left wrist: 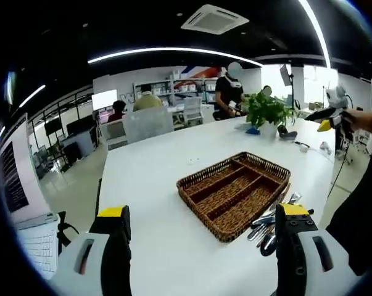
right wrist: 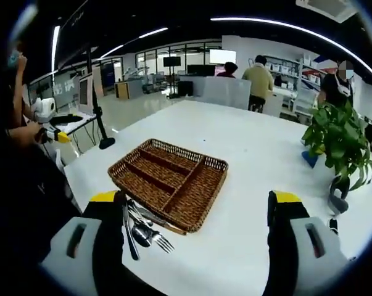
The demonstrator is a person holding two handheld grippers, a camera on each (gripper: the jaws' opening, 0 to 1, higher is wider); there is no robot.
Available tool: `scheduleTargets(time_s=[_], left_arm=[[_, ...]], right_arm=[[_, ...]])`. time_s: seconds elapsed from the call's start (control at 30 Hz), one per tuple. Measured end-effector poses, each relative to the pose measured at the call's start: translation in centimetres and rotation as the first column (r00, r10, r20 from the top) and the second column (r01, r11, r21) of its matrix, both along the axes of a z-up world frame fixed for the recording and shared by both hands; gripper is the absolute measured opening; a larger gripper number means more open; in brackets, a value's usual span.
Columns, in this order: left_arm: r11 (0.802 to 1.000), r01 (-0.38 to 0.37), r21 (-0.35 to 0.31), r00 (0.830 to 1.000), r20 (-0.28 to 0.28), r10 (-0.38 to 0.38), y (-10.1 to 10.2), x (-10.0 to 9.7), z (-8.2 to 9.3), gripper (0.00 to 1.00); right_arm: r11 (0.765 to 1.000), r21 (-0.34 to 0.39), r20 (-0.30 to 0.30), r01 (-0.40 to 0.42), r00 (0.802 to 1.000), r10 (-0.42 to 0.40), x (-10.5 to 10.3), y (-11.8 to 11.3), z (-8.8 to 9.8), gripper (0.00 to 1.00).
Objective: Arrange the knives, forks, and spoons in their matching storage slots by inserting each utensil handle-first until every utensil is classified and aligned in the correct compartment
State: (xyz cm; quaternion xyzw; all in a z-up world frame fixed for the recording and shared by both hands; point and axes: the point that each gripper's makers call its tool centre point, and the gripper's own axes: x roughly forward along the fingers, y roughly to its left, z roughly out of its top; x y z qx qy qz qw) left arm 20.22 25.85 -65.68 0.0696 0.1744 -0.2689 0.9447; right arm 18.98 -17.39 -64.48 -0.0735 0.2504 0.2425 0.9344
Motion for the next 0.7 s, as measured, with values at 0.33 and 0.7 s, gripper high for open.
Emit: scheduleTargets(time_s=[0.33, 0.7], left_arm=[[0.998, 0.04, 0.04, 0.999, -0.015, -0.039, 0.3, 2.0, 0.2, 0.99], [0.998, 0.037, 0.049, 0.999, -0.022, -0.036, 0.1, 3.1, 0.2, 0.99]], right_arm=[[0.998, -0.029, 0.008, -0.049, 0.999, 0.049, 1.1, 1.3, 0.3, 1.0], [0.997, -0.028, -0.02, -0.067, 0.998, 0.067, 2.6, 2.0, -0.6, 1.0]])
